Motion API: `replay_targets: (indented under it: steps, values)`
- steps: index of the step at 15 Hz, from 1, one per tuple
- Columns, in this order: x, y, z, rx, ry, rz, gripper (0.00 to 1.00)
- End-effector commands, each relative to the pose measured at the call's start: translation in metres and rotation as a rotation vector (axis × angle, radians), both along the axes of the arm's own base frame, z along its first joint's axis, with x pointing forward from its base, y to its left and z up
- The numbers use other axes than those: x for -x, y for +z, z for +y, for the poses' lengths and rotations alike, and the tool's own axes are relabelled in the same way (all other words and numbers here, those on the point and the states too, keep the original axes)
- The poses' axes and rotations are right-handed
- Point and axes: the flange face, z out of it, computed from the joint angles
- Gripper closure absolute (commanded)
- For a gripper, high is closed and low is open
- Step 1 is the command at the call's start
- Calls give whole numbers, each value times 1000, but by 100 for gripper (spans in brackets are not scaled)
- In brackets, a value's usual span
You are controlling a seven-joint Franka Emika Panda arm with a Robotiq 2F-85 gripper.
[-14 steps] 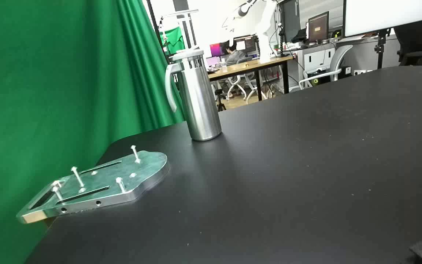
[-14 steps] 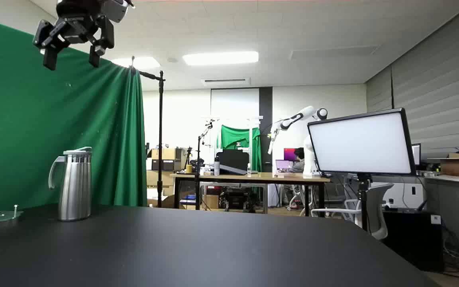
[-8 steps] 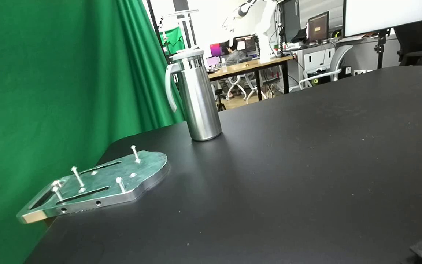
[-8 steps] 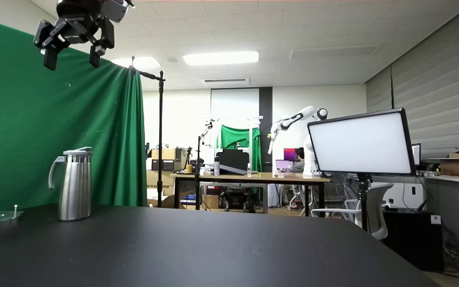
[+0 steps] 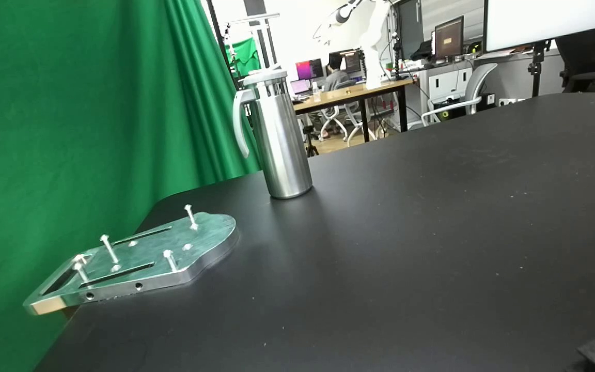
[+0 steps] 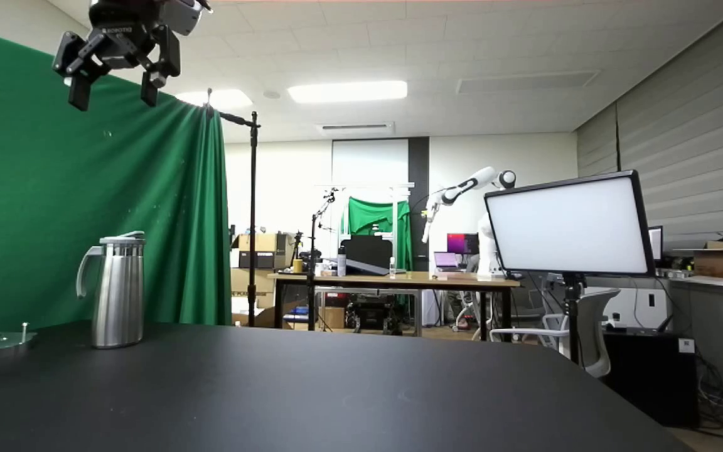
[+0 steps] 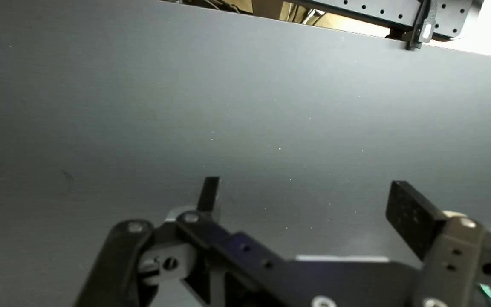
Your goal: Press the top of the bottle to close
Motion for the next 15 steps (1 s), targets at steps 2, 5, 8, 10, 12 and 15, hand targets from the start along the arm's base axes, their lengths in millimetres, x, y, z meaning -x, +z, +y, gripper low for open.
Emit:
replay_targets:
  steps: [2,5,8,10,12,15]
  values:
    - [-14,-3,-4,-16,-25,-12,0]
    - [-43,-8,-2,-45,-55,-88,0]
    - [-78,-16,11,-58,-47,-140,0]
    - [-103,-22,26,-53,-16,-159,27]
    - [-127,-28,44,-58,7,-172,30]
    - [-163,-35,71,-64,37,-163,52]
